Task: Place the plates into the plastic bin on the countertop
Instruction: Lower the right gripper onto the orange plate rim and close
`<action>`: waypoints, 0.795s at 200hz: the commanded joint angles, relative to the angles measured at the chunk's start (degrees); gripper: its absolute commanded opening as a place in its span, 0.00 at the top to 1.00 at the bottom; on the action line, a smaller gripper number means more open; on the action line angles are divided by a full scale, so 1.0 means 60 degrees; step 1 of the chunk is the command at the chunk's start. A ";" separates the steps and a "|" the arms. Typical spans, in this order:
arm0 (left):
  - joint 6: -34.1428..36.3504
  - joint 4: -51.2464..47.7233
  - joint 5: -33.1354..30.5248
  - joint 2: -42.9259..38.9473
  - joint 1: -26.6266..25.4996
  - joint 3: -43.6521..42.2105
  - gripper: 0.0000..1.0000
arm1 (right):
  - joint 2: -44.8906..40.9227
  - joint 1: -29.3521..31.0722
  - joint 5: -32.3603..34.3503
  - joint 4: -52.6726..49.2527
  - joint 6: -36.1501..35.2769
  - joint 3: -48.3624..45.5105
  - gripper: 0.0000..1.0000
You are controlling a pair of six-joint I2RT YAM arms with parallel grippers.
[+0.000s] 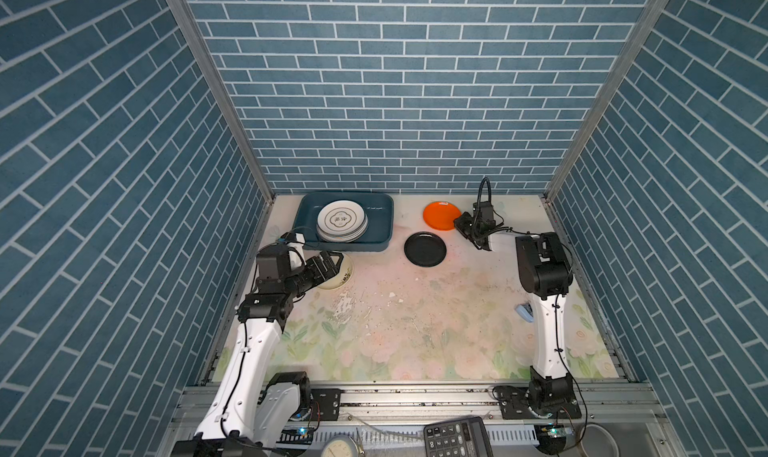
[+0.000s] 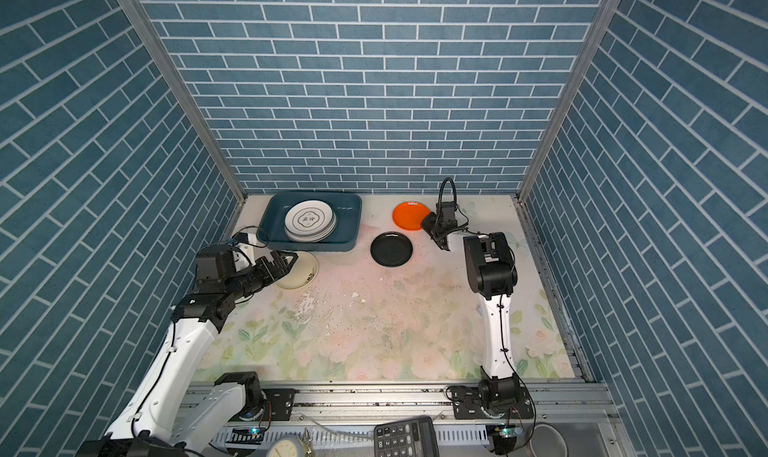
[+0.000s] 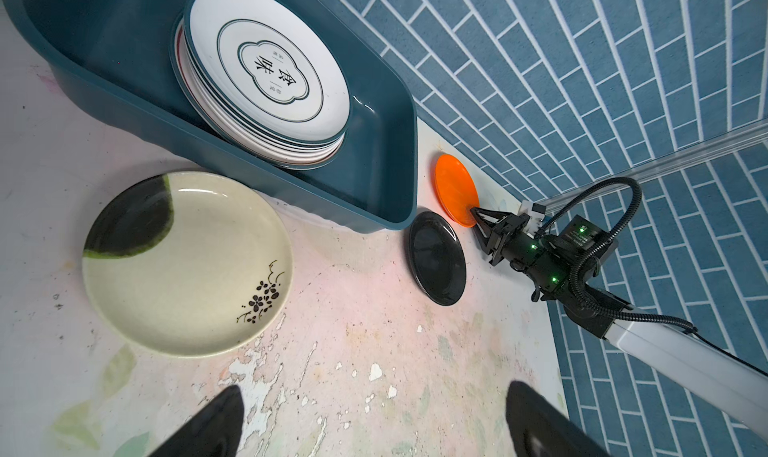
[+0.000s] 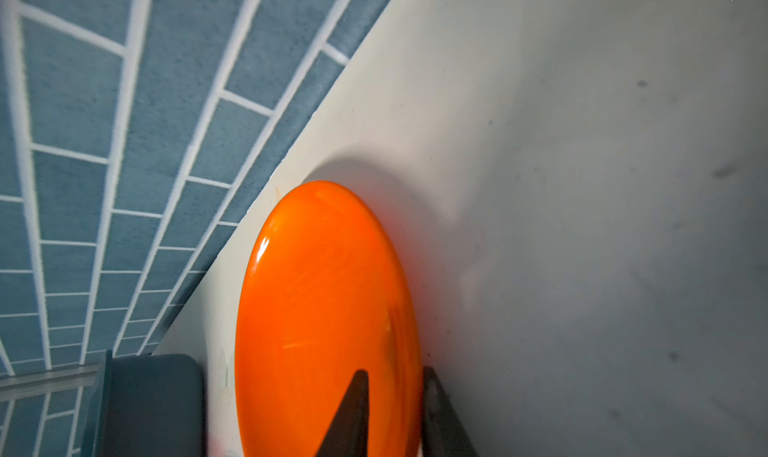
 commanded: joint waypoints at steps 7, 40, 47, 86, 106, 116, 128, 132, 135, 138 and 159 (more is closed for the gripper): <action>0.0038 -0.0179 -0.0221 -0.0007 -0.0044 0.0043 0.00 | 0.0364 -0.0077 0.0189 -0.0345 0.0434 0.0105 0.83; 0.0023 -0.0224 -0.0320 0.0010 -0.0044 0.0059 0.00 | 0.0347 -0.0105 0.0243 -0.0363 0.0411 0.0083 0.91; 0.0033 -0.0224 -0.0308 0.0013 -0.0044 0.0072 0.00 | 0.0346 -0.0106 0.0239 -0.0360 0.0418 0.0072 0.92; 0.0016 -0.0268 -0.0377 0.0018 -0.0044 0.0071 0.00 | 0.0346 -0.0158 0.0180 -0.0325 0.0430 0.0052 1.00; 0.0025 -0.0268 -0.0380 0.0005 -0.0031 0.0057 0.01 | 0.0273 -0.0179 0.0191 -0.0299 0.0432 -0.0037 1.00; 0.0013 -0.0268 -0.0405 0.0014 -0.0030 0.0053 0.00 | 0.0222 -0.0205 0.0191 -0.0255 0.0434 -0.0100 1.00; 0.0012 -0.0269 -0.0437 0.0004 -0.0030 0.0043 0.01 | 0.0172 -0.0223 0.0203 -0.0170 0.0427 -0.0178 1.00; 0.0003 -0.0268 -0.0452 0.0015 -0.0030 0.0043 0.00 | 0.0155 -0.0223 0.0211 -0.0157 0.0430 -0.0195 1.00; 0.0005 -0.0268 -0.0467 0.0027 -0.0030 0.0043 0.00 | 0.0132 -0.0251 0.0219 -0.0144 0.0434 -0.0211 1.00; -0.0004 -0.0277 -0.0480 0.0030 -0.0030 0.0043 0.01 | 0.0120 -0.0258 0.0215 -0.0138 0.0434 -0.0215 1.00; 0.0008 -0.0261 -0.0451 0.0047 -0.0030 0.0072 0.00 | -0.0037 -0.0340 0.0144 -0.0021 0.0435 -0.0292 1.00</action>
